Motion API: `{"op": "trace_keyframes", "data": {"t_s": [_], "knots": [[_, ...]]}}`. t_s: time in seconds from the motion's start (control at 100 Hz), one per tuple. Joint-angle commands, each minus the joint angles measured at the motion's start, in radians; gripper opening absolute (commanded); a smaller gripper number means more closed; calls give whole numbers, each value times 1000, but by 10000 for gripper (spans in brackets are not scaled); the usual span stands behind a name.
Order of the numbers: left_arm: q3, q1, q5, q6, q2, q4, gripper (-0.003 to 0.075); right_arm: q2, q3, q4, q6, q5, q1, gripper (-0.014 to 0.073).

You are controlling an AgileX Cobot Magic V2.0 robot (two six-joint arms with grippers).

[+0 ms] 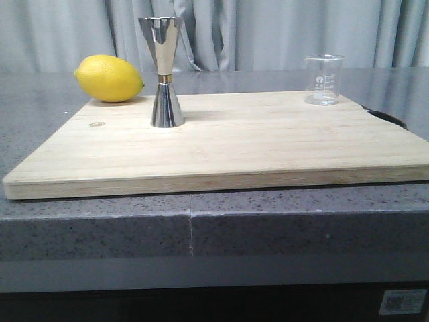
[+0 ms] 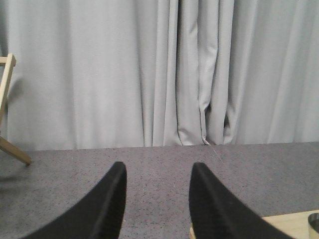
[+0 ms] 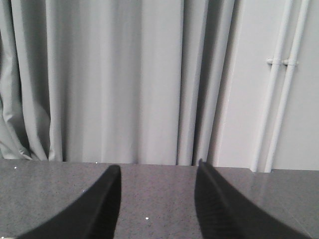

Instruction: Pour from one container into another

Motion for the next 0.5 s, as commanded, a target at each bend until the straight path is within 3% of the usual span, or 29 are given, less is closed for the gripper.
{"op": "trace_keyframes", "data": {"t_s": [0.0, 0.35, 0.49], "knots": [[-26, 2, 17, -9, -3, -10, 202, -39, 8, -15, -12, 46, -1, 235], [-26, 2, 19, -7, -3, 16, -18, -88, 63, -15, -13, 69, -1, -20], [-24, 2, 19, -4, -3, 41, -18, -88, 64, -15, -15, 76, -1, -70]]}}
